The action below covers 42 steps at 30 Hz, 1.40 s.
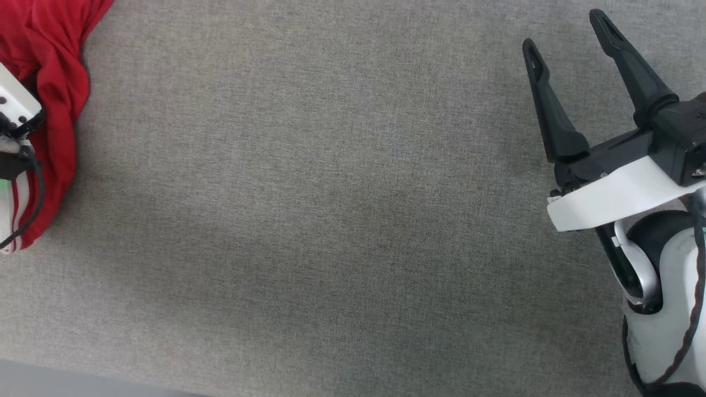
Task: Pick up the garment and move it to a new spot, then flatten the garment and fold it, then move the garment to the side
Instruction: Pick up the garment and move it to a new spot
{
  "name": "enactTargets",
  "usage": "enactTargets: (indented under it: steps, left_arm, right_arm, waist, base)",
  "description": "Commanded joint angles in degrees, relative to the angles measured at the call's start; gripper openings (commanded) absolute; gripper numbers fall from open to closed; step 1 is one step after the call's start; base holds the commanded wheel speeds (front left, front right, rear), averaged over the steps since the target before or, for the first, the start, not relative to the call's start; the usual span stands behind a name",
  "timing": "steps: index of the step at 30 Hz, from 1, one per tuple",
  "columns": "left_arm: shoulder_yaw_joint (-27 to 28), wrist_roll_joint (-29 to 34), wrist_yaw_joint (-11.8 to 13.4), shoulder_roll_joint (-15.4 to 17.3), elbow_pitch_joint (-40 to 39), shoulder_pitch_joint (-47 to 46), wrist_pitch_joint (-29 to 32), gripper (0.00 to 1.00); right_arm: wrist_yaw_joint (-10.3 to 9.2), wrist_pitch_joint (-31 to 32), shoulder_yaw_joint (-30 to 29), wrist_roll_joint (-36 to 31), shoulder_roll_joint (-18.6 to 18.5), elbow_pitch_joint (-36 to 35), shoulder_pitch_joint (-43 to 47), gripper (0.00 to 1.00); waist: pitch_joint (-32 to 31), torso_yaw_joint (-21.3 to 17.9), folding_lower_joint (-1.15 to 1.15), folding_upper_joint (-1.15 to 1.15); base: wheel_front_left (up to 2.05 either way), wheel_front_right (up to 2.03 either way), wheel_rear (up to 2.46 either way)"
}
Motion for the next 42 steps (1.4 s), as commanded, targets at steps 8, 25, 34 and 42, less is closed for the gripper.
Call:
enactTargets:
  steps: [8,25,34,42]
  left_arm:
    - [-2.76,-0.23,-0.34,1.43,-4.67,0.01,-2.83,0.0]
    - [-11.22,1.76,-0.36,10.06,-18.15,-4.9,-8.4,0.0]
    - [-14.9,0.65,-0.37,12.63,-24.88,-5.47,-5.36,0.0]
    - [-17.2,-0.07,-0.37,14.11,-33.87,-4.91,-1.94,0.0]
  right_arm:
    - [0.0,-2.53,-1.76,0.86,1.42,2.19,1.05,1.0]
    - [0.0,-8.44,-4.98,3.27,5.15,7.43,5.05,1.0]
    - [0.0,-11.1,-6.29,4.34,6.65,9.23,6.73,1.0]
    - [0.0,-13.19,-9.49,4.75,7.63,10.09,8.7,1.0]
  waist:
    - [-4.49,1.55,0.0,0.0]
    - [-16.7,3.91,0.0,0.0]
    - [-21.39,2.86,0.0,0.0]
    - [-23.93,-0.7,0.0,0.0]
  base:
    - [0.0,0.0,0.0]
    - [0.0,0.0,0.0]
    - [0.0,0.0,0.0]
    - [0.0,0.0,0.0]
